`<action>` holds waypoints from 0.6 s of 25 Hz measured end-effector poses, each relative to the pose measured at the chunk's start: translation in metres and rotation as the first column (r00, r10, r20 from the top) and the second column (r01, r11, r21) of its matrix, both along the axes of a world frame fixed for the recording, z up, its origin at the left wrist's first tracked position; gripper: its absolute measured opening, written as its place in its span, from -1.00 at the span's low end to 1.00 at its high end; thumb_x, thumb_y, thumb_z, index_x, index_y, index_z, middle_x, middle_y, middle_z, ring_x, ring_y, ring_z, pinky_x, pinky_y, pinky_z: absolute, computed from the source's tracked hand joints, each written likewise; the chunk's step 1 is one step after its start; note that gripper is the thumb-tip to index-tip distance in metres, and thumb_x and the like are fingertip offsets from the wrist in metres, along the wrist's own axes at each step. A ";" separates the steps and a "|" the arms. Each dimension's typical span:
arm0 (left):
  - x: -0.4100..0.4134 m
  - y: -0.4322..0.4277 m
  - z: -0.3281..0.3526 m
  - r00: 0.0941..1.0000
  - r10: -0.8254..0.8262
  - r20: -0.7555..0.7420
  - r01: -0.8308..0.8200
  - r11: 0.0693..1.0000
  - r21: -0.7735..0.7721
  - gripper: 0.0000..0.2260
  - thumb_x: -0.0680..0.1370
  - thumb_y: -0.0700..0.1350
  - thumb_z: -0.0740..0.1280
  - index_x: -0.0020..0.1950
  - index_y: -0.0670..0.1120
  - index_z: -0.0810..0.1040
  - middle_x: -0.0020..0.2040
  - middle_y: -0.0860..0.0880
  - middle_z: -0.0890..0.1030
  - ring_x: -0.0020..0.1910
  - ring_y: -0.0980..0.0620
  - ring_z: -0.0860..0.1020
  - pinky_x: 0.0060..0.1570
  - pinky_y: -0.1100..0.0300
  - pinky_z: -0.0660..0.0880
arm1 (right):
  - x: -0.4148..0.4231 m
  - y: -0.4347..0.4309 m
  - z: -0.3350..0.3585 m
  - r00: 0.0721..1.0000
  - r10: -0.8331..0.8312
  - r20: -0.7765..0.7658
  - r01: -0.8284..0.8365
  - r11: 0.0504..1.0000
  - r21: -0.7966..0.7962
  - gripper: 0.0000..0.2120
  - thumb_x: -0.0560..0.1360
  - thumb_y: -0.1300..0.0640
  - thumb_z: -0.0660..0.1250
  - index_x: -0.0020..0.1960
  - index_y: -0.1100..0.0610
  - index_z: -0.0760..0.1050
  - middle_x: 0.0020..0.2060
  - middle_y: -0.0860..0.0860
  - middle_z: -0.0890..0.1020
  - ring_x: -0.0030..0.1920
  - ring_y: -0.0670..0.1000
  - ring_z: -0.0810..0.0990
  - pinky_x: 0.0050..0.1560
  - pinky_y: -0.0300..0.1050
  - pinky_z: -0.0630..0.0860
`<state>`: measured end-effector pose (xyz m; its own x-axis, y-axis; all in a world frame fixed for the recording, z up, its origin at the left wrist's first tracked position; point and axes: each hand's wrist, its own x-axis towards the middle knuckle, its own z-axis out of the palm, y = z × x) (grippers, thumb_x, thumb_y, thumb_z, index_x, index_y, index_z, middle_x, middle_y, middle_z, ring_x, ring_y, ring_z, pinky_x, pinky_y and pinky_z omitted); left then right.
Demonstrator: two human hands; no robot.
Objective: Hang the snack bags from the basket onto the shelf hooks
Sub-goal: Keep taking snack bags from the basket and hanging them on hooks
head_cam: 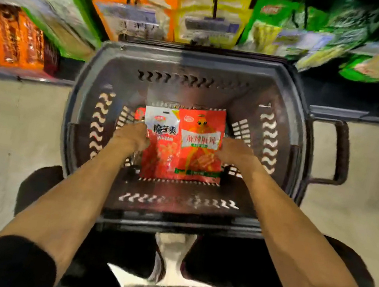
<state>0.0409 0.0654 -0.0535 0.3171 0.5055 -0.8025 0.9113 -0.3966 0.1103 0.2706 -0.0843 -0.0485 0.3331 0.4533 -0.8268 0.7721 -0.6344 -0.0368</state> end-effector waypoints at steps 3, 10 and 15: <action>0.004 0.012 -0.061 0.999 0.041 0.023 -0.042 0.998 0.050 -0.66 0.55 -0.07 0.22 0.26 -0.19 0.52 0.28 -0.27 0.54 0.27 -0.25 0.52 0.23 -0.03 0.48 | 0.013 0.010 -0.051 1.000 -0.002 0.003 0.002 1.000 0.010 -0.43 0.46 -0.25 0.31 0.36 0.05 0.48 0.26 0.10 0.58 0.23 0.17 0.57 0.18 0.01 0.51; 0.006 -0.010 -0.117 0.907 0.394 0.147 -0.402 0.915 0.027 -0.62 0.57 -0.16 0.27 0.37 -0.22 0.38 0.25 -0.23 0.53 0.23 -0.25 0.52 0.16 0.04 0.43 | 0.023 0.004 -0.093 0.980 -0.183 0.079 0.187 0.981 -0.058 -0.64 0.56 0.05 0.26 0.30 0.18 0.48 0.26 0.14 0.57 0.26 0.18 0.54 0.18 0.01 0.47; -0.006 -0.009 -0.126 0.543 0.828 0.140 -0.782 0.559 -0.274 -0.54 0.40 -0.07 0.49 0.24 -0.14 0.49 0.12 -0.07 0.60 0.06 -0.11 0.58 0.09 0.05 0.52 | 0.024 0.001 -0.104 0.844 -0.497 -0.204 0.517 0.854 0.055 -0.54 0.49 0.02 0.45 0.33 0.15 0.49 0.22 0.08 0.59 0.22 0.13 0.57 0.19 -0.06 0.52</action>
